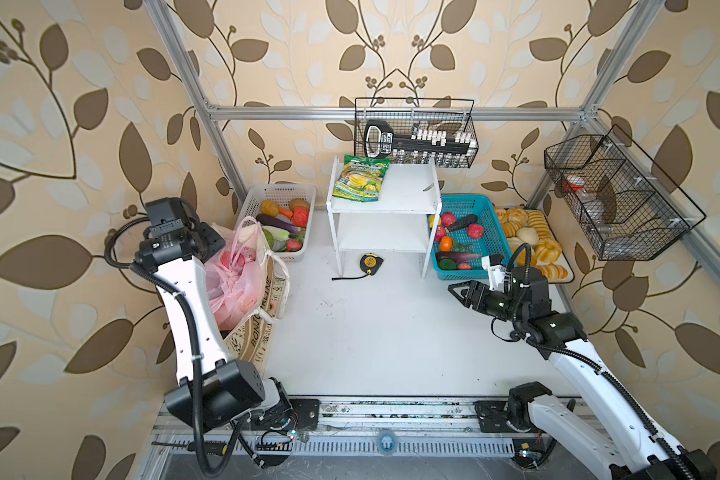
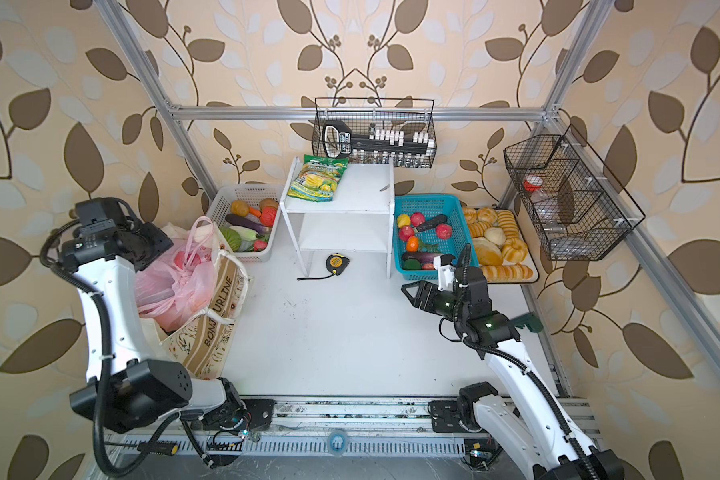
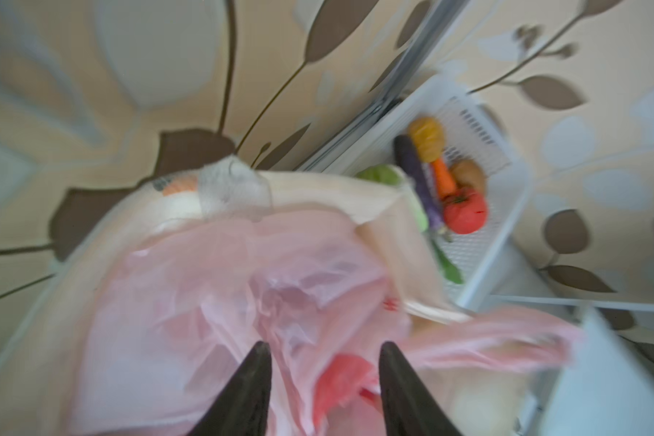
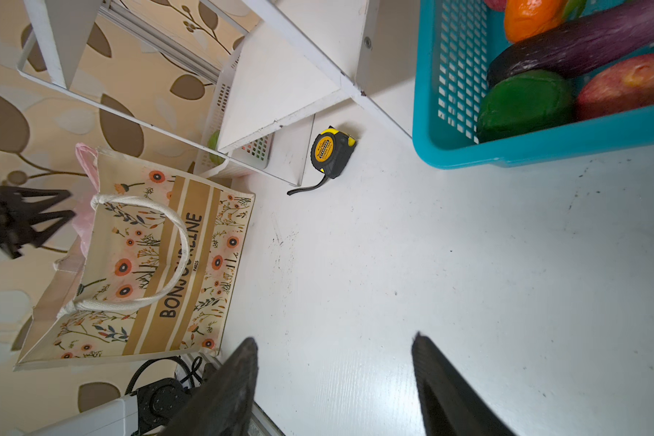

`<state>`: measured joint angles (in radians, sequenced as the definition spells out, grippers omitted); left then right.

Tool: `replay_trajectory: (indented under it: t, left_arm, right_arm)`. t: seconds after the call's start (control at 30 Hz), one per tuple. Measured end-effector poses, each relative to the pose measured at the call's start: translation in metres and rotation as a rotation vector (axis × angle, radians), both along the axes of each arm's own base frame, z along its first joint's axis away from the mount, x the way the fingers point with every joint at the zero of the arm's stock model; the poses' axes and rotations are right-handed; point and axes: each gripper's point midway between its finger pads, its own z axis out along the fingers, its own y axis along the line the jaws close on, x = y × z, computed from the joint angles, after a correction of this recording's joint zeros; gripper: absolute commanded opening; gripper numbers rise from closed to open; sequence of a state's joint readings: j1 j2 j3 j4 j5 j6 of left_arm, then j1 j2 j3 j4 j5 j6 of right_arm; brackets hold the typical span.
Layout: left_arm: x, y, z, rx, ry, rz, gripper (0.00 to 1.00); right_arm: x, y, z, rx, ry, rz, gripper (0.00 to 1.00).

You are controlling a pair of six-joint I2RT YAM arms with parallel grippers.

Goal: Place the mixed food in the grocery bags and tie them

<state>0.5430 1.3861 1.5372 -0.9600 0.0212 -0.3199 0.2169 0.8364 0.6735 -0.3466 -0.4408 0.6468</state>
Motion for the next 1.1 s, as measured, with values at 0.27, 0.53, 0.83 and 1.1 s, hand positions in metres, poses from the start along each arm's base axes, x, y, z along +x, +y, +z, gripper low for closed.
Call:
replay_trajectory:
  t: [0.27,0.53,0.83,1.1]
  left_arm:
    - [-0.001,0.008,-0.067,-0.060,0.057,0.062,0.48]
    - [0.000,-0.005,-0.025,-0.087,0.012,0.021,0.75]
    - [-0.001,-0.168,0.164,0.096,-0.530,-0.542,0.90]
    - [-0.036,-0.379,0.054,-0.069,-0.500,-1.240,0.99]
  right_arm:
    - [-0.002,0.000,0.003,0.004,-0.008,-0.003,0.65]
    - [-0.006,-0.002,0.006,0.000,-0.023,-0.004,0.65]
    - [-0.003,-0.027,0.024,-0.096,-0.157,-0.105,0.68]
    - [-0.008,-0.094,0.042,-0.365,-0.441,-0.380,0.83]
